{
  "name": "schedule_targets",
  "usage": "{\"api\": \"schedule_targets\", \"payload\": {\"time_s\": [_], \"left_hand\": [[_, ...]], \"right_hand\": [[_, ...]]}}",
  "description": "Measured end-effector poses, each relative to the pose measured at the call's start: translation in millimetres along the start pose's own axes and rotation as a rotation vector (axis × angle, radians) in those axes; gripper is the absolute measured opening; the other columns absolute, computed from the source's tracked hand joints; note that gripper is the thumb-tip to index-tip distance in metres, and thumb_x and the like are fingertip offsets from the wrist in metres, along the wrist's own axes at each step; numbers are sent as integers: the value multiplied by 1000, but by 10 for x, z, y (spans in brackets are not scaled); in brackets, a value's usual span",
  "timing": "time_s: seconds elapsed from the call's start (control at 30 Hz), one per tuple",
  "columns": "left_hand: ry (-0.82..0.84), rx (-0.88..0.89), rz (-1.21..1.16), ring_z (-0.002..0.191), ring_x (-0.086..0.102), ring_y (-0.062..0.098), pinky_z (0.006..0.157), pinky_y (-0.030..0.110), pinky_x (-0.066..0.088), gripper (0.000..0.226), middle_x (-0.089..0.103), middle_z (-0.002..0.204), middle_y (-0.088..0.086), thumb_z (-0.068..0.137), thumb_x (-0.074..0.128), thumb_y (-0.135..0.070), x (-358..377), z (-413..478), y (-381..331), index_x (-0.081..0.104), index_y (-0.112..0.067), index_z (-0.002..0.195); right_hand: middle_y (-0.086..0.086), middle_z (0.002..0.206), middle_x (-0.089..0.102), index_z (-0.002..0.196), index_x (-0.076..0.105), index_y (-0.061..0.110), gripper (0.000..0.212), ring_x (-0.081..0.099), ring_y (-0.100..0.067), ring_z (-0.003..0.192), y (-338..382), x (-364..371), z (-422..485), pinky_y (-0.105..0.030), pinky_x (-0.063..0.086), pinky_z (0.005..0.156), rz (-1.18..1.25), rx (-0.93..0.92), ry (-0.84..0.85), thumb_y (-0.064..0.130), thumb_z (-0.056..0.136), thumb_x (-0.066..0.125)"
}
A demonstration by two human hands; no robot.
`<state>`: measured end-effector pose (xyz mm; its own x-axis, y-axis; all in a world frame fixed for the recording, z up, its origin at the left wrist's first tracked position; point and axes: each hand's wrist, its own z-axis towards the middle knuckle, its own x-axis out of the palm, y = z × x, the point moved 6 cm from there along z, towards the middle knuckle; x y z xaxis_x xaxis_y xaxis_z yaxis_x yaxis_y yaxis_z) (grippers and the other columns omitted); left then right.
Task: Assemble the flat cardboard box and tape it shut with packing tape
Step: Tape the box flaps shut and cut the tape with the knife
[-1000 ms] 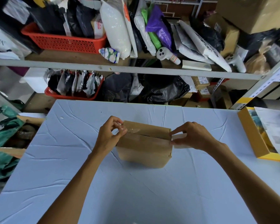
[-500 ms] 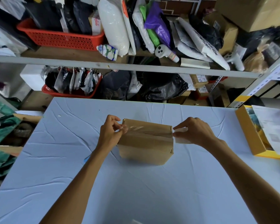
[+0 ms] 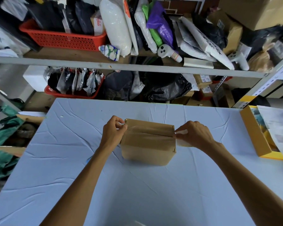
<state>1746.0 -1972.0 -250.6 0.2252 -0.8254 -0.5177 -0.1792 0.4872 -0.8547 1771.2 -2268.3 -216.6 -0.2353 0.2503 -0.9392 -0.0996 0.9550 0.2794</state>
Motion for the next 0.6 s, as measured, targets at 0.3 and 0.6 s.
{"api": "schedule_targets", "payload": {"time_s": [0.3,0.6], "left_hand": [[-197,-82,-184,63,62,3,53,12,45,16,66,69,-7,79,75,-24,-24,-104,72,61,-16,80],[-254,-166,-204,68,62,7,57,20,45,16,67,72,-4,78,74,-20,-44,-123,128,59,-14,81]], "right_hand": [[3,111,69,104,74,29,27,61,-21,95,-22,20,32,-27,44,68,-14,7,-26,45,84,64],[1,106,70,101,75,29,30,61,-22,92,6,49,46,-26,38,63,36,21,-64,49,80,68]]}}
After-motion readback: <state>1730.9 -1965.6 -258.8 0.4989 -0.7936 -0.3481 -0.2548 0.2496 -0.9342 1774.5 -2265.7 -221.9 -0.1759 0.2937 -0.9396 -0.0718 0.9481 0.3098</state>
